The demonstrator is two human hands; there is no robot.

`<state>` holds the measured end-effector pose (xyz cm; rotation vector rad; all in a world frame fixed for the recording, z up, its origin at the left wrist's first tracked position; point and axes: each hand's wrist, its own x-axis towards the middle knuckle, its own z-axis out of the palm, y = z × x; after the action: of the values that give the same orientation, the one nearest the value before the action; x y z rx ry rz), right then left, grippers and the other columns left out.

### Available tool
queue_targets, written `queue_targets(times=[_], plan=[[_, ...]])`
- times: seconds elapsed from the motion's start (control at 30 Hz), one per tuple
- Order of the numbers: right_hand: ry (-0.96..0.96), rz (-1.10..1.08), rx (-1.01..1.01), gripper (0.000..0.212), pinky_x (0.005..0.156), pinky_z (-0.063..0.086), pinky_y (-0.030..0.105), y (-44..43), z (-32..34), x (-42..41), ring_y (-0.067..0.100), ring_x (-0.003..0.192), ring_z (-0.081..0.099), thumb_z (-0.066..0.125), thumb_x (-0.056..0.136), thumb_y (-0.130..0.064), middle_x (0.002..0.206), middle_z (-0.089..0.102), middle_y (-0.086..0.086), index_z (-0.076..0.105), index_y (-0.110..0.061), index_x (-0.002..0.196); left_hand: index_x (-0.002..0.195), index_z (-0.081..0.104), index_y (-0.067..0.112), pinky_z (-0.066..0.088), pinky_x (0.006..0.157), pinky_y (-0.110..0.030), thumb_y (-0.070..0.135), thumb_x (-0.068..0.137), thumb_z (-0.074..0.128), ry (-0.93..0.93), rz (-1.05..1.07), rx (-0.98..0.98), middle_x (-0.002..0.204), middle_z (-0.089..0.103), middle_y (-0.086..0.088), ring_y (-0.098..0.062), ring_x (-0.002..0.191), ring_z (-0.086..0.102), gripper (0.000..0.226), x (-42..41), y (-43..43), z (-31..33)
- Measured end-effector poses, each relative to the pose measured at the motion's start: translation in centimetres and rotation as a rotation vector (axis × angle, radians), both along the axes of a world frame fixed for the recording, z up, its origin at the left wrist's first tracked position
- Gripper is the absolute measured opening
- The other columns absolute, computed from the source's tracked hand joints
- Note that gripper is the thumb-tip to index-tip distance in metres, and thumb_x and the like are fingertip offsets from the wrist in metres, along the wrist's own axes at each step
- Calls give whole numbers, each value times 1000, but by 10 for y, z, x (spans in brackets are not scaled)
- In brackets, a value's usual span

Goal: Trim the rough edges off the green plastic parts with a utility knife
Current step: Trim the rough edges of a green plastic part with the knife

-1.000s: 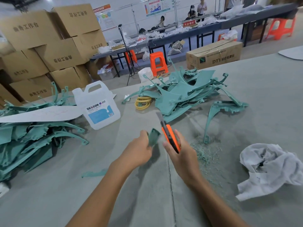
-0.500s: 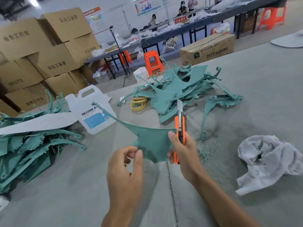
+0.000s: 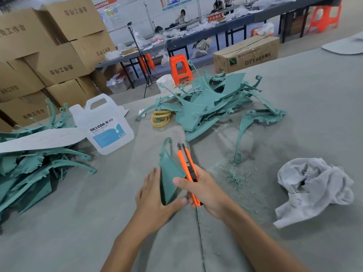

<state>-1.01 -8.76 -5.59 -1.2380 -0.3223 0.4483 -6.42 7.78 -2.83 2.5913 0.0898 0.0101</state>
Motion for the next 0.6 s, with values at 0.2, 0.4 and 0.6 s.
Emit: queue_targets(times=[0.2, 0.4, 0.6], plan=[[24, 75, -130, 45, 37, 37, 20, 7, 1, -13, 16, 41, 51, 55, 98, -56, 99, 76, 1, 59, -13, 111, 138, 26, 50, 53, 81, -31, 39, 74, 53, -66, 210, -284, 123, 64, 14, -7, 104, 66, 70, -13, 0, -26], [54, -1, -142, 40, 40, 40, 21, 0, 5, -12, 14, 47, 53, 44, 104, -53, 93, 77, 0, 59, -16, 104, 148, 21, 60, 44, 98, -33, 51, 86, 43, -230, 364, -338, 150, 47, 18, -8, 127, 52, 66, -17, -13, -46], [23, -98, -110, 24, 42, 40, 24, -4, 5, -8, 14, 54, 54, 48, 105, -39, 75, 64, -5, 63, -21, 106, 147, 43, 39, 43, 101, -29, 37, 84, 44, -381, 448, -380, 142, 55, 18, -5, 128, 52, 63, -17, -6, -53]])
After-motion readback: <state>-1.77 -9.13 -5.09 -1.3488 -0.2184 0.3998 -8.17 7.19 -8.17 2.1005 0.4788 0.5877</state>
